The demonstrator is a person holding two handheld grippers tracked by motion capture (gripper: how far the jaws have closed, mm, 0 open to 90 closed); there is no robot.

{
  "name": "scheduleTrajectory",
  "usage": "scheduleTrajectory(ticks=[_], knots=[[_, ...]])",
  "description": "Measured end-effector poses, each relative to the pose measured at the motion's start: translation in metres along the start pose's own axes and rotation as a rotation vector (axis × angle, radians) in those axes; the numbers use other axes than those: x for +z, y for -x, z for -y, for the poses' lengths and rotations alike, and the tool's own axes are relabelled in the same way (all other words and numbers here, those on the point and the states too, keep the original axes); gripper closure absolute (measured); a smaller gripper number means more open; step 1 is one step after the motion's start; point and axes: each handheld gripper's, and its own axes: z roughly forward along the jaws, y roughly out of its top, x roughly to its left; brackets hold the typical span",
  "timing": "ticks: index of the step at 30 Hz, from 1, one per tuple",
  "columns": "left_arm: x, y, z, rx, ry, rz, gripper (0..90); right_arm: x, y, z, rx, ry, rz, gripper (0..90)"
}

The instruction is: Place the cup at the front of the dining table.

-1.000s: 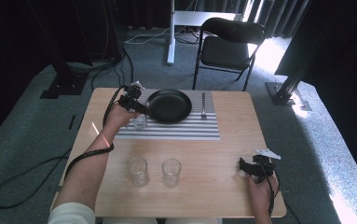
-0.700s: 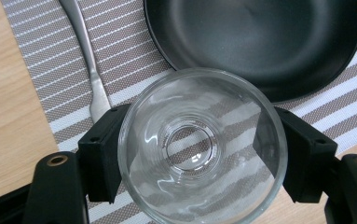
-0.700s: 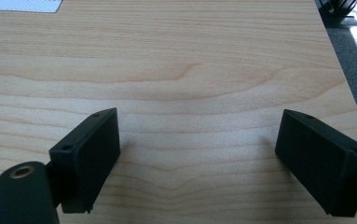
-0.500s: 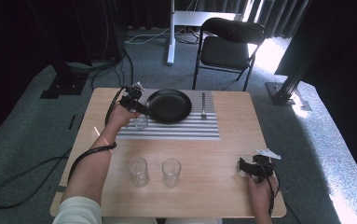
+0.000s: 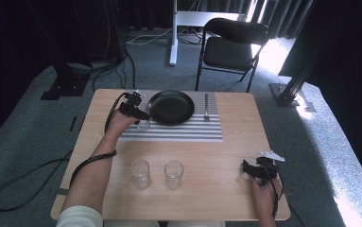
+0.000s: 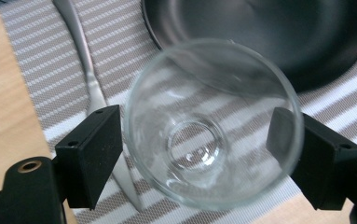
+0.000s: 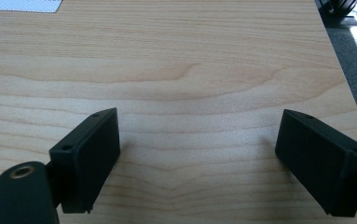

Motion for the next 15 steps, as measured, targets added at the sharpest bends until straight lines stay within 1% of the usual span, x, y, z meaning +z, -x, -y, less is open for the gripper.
scheduleTrajectory(ticks=[1, 5, 9, 11, 12, 13, 14, 15], knots=[[-0.001, 0.0, 0.001, -0.005, -0.002, -0.005, 17.9, 0.0, 0.0, 0.0, 0.001, 0.0, 0.0, 13.2], [-0.005, 0.002, 0.005, -0.018, 0.0, 0.002, 17.9, 0.0, 0.0, 0.0, 0.0, 0.0, 0.0, 13.2], [-0.008, 0.005, 0.009, -0.021, -0.004, -0.005, 17.9, 0.0, 0.0, 0.0, 0.0, 0.0, 0.0, 13.2], [-0.01, 0.006, 0.011, -0.016, 0.01, -0.016, 17.9, 0.0, 0.0, 0.0, 0.0, 0.0, 0.0, 13.2], [-0.011, 0.006, 0.013, -0.027, 0.017, -0.017, 17.9, 0.0, 0.0, 0.0, 0.0, 0.0, 0.0, 13.2], [-0.012, 0.005, 0.014, -0.043, 0.027, -0.009, 17.9, 0.0, 0.0, 0.0, 0.0, 0.0, 0.0, 13.2], [-0.013, 0.005, 0.016, -0.046, 0.031, -0.002, 17.9, 0.0, 0.0, 0.0, 0.0, 0.0, 0.0, 13.2], [-0.013, 0.005, 0.017, -0.042, 0.025, -0.007, 17.9, 0.0, 0.0, 0.0, 0.0, 0.0, 0.0, 13.2]])
